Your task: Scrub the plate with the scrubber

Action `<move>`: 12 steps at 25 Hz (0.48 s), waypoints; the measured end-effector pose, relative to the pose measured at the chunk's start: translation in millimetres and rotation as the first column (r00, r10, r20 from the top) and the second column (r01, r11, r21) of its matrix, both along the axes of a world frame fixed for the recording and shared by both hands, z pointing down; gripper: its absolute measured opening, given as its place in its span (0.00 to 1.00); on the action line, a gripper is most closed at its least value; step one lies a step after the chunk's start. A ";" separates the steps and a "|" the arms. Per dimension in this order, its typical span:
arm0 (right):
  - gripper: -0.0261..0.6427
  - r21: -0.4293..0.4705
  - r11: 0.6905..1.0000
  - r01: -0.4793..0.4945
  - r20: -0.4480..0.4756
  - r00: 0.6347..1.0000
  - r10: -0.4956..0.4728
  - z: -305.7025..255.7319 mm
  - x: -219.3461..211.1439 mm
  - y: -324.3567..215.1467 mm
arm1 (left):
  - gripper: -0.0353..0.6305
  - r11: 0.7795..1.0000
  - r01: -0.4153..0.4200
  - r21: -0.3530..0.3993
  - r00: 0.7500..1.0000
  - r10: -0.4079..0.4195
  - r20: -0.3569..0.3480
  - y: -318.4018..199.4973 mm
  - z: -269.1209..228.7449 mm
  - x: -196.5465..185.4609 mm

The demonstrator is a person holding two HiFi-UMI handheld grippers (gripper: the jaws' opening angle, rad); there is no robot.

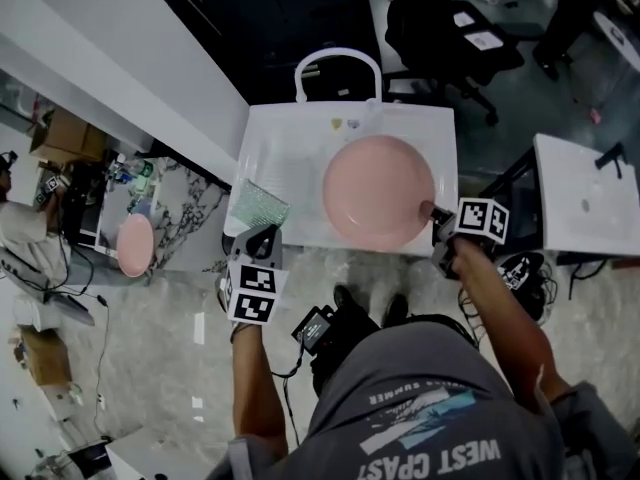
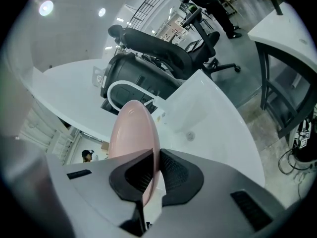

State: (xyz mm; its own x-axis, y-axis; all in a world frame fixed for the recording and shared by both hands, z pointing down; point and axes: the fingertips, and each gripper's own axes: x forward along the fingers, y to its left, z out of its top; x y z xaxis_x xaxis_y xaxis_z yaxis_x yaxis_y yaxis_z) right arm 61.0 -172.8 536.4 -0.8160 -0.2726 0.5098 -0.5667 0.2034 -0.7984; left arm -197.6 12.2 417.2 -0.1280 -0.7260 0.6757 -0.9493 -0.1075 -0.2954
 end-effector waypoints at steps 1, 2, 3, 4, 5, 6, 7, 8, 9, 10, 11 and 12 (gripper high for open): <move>0.11 -0.007 1.000 0.003 0.000 1.000 -0.003 0.0 -7.3 -0.5 | 0.06 1.000 0.011 -0.003 1.000 -0.011 -0.007 4.6 3.3 -5.9; 0.11 -0.014 1.000 0.006 -0.001 1.000 -0.006 0.1 -15.5 -1.3 | 0.06 1.000 0.022 -0.007 1.000 -0.022 -0.015 9.3 6.8 -11.8; 0.11 -0.019 1.000 0.010 -0.002 1.000 -0.010 0.5 -24.6 -2.2 | 0.06 0.999 0.032 -0.010 0.999 -0.032 -0.022 14.1 10.2 -17.7; 0.11 -0.024 1.000 0.014 -0.003 1.000 -0.014 1.2 -34.3 -3.0 | 0.06 0.999 0.042 -0.013 0.999 -0.042 -0.030 19.1 13.6 -23.5; 0.11 -0.031 0.999 0.017 -0.005 1.000 -0.017 2.4 -44.8 -4.1 | 0.06 0.999 0.051 -0.016 0.998 -0.052 -0.040 24.3 17.4 -29.3; 0.11 -0.040 0.999 0.020 -0.008 1.000 -0.020 3.9 -55.9 -5.4 | 0.06 0.998 0.061 -0.021 0.997 -0.062 -0.052 29.5 22.3 -34.9; 0.11 -0.051 0.999 0.020 -0.011 1.000 -0.020 5.4 -67.5 -6.6 | 0.06 0.997 0.069 -0.026 0.995 -0.071 -0.066 34.8 28.3 -40.5; 0.11 -0.062 0.998 0.018 -0.015 1.000 -0.018 7.4 -79.5 -7.7 | 0.06 0.997 0.075 -0.030 0.994 -0.077 -0.079 39.8 33.9 -46.0; 0.11 -0.072 0.997 0.014 -0.019 1.000 -0.015 10.1 -92.0 -8.6 | 0.06 0.997 0.077 -0.030 0.993 -0.079 -0.087 43.7 37.6 -51.7; 0.11 -0.082 0.997 0.010 -0.025 1.000 -0.012 13.3 -104.7 -9.9 | 0.06 0.996 0.079 -0.031 0.992 -0.082 -0.094 47.2 40.4 -57.7; 0.11 -0.092 0.996 0.007 -0.030 1.000 -0.010 17.0 -117.5 -11.5 | 0.06 0.996 0.083 -0.038 0.991 -0.086 -0.100 50.7 43.6 -63.4; 0.11 -0.104 0.995 0.004 -0.034 0.999 -0.007 21.3 -130.1 -13.4 | 0.06 0.995 0.087 -0.043 0.990 -0.091 -0.108 53.7 47.7 -68.6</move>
